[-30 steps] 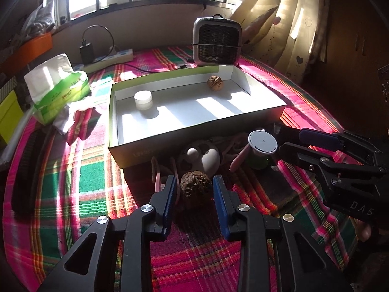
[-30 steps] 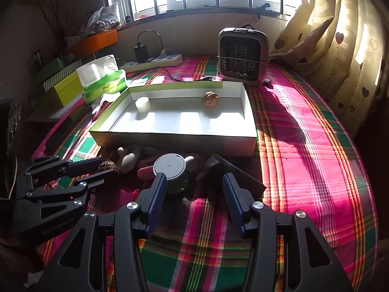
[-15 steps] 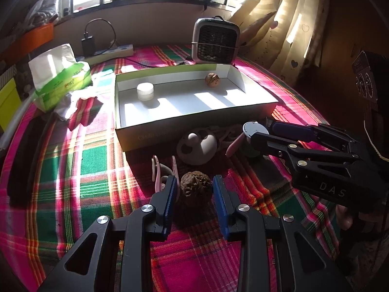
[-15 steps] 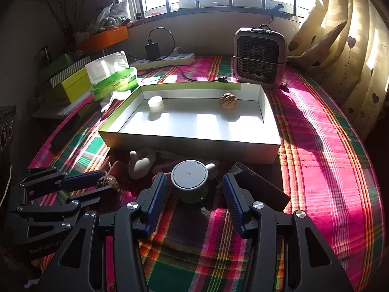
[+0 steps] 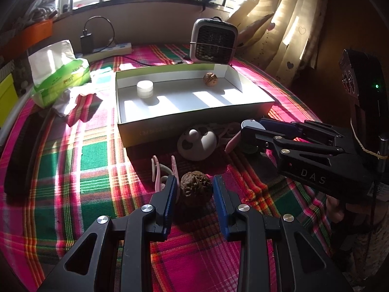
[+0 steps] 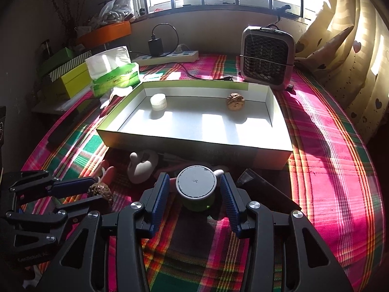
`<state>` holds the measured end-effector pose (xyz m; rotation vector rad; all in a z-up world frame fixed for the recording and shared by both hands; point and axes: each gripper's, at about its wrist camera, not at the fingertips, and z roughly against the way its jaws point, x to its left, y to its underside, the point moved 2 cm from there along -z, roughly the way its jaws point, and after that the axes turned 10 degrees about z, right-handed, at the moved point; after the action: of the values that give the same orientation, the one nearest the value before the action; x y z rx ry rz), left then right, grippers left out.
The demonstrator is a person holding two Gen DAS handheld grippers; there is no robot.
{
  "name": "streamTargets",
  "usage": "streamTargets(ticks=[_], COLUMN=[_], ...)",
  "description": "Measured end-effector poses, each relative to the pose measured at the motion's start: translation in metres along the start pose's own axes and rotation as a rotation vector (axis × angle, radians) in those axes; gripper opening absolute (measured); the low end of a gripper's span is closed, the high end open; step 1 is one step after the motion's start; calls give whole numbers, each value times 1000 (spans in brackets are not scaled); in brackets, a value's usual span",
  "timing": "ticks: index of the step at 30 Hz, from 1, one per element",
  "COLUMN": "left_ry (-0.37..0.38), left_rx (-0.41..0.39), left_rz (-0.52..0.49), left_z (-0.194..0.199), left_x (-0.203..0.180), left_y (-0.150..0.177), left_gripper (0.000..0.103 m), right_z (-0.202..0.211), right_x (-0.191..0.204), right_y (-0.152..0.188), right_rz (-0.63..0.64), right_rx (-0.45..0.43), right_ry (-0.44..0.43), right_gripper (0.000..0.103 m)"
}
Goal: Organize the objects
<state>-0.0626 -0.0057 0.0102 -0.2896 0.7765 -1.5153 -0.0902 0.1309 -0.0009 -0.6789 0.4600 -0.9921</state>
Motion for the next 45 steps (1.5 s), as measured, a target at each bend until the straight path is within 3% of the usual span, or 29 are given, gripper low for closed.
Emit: streamTargets(ticks=[17, 19, 28, 45], left_ry=[33, 32, -9, -80], left_rx=[-15, -30, 13, 27], left_rz=[-6, -2, 18, 9], left_z=[6, 10, 2, -5], left_x=[-2, 1, 15, 31], left_y=[0, -1, 5, -1], left_gripper=[31, 35, 36, 36], right_z=[7, 12, 28, 14], right_x=[1, 3, 22, 39], right_y=[4, 5, 1, 6], right_rz=[-16, -8, 23, 46], right_rx=[-7, -22, -81, -31], right_ry=[-1, 10, -18, -88], right_gripper=[36, 45, 47, 47])
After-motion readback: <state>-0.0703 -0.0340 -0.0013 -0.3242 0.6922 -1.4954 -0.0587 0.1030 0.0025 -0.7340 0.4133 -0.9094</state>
